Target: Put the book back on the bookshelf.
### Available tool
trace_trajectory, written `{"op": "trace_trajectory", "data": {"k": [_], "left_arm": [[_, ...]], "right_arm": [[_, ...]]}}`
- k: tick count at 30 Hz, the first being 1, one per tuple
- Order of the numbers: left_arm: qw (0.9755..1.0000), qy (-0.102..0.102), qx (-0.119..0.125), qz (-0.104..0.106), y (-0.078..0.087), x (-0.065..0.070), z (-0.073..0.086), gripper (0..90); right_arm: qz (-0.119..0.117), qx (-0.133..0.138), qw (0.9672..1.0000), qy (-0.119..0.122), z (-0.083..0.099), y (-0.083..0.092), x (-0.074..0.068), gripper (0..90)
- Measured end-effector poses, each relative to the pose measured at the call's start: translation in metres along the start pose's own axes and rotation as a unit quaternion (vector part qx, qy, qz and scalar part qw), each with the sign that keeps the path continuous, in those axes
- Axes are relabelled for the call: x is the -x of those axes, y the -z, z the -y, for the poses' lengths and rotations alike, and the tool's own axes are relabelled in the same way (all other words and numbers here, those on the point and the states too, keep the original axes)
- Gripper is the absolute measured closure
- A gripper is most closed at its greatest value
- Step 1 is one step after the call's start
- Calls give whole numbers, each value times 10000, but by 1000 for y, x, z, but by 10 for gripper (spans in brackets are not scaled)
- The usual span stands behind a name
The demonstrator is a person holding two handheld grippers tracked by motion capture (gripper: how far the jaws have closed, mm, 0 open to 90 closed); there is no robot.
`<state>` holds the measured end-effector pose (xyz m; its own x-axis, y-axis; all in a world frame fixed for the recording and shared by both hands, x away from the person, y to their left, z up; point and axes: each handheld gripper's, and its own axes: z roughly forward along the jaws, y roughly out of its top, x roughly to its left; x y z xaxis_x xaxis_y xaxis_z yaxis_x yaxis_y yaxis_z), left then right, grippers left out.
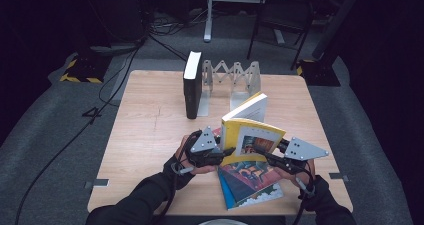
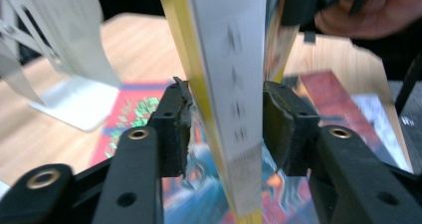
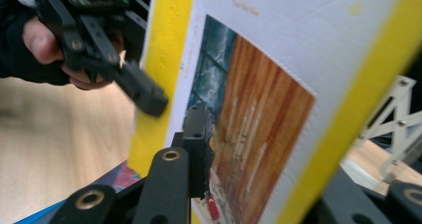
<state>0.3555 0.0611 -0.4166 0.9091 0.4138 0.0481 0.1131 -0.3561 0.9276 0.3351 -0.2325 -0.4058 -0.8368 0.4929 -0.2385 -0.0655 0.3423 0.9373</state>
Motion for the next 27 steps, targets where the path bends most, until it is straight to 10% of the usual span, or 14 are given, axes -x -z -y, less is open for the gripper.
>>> {"op": "trace_trajectory", "data": {"k": [9, 14, 27], "left_arm": [[9998, -140, 98, 96, -3, 2, -6, 659], [9996, -255, 89, 108, -2, 2, -7, 703], [9991, -289, 301, 64, -6, 4, -14, 679]], "right_arm": [[363, -17, 9992, -161, 8, 6, 17, 576], [827, -405, 9944, -516, 20, 1, 34, 355], [347, -660, 9960, -491, 24, -20, 23, 384]]}}
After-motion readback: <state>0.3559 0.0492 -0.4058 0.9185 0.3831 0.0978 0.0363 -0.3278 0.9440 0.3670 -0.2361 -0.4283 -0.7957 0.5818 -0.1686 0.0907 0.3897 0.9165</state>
